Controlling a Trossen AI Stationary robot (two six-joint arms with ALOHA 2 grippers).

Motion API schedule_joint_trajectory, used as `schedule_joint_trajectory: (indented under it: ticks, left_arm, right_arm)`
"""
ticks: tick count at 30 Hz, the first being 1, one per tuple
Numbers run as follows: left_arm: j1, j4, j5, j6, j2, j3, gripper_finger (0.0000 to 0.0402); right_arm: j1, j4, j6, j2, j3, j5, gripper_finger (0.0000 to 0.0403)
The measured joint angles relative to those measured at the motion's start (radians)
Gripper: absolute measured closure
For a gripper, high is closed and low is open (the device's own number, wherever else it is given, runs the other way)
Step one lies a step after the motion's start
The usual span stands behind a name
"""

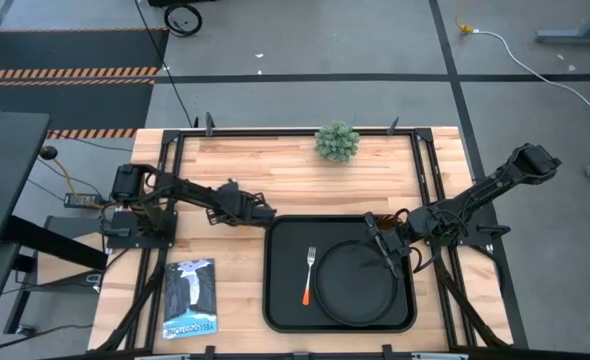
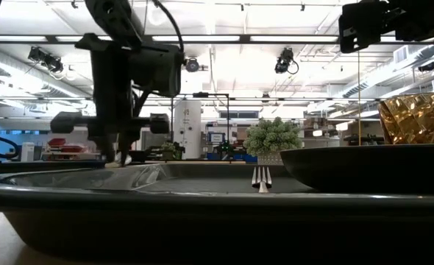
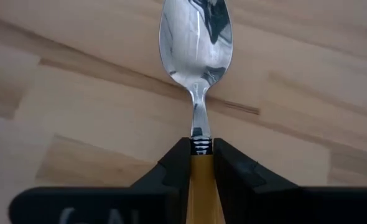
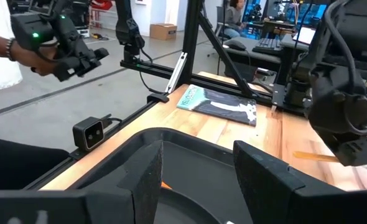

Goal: Pick and place plate/cup/fork/spoon on tray
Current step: Put the orange spoon on the black tray to the right of the fork

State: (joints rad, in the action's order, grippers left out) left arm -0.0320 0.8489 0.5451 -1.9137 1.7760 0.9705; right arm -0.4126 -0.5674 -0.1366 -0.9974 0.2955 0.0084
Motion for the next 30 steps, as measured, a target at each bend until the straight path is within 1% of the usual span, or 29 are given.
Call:
schedule_joint_trajectory:
  ticks: [4,7,15,19,24,30]
  left_arm:
    - [-0.027,0.001,0.048,0.0,0.0,0.027,0.0338]
    - [-0.048,-0.002,0.061,0.001,0.0,0.047,0.0336]
    - [-0.143,-0.04,0.131,0.0,-0.002,0.101,0.0336]
    - [-0.183,-0.068,0.133,-0.001,-0.002,0.117,0.0336]
    - [-0.232,-0.172,0.135,0.033,-0.002,0.127,0.0336]
    - [-0.285,-0.26,0.124,0.036,-0.002,0.127,0.0336]
  right_arm:
    - [0.0,0.0,0.002,0.0,0.0,-0.001,0.0202]
    - [0.0,0.0,0.002,0.0,0.0,-0.001,0.0202]
    - [0.0,0.0,0.003,0.0,0.0,-0.001,0.0202]
    - [0.0,0.0,-0.001,0.0,0.0,-0.001,0.0202]
    - [0.0,0.0,0.002,0.0,0.0,-0.001,0.0202]
    - [0.0,0.0,0.003,0.0,0.0,-0.001,0.0202]
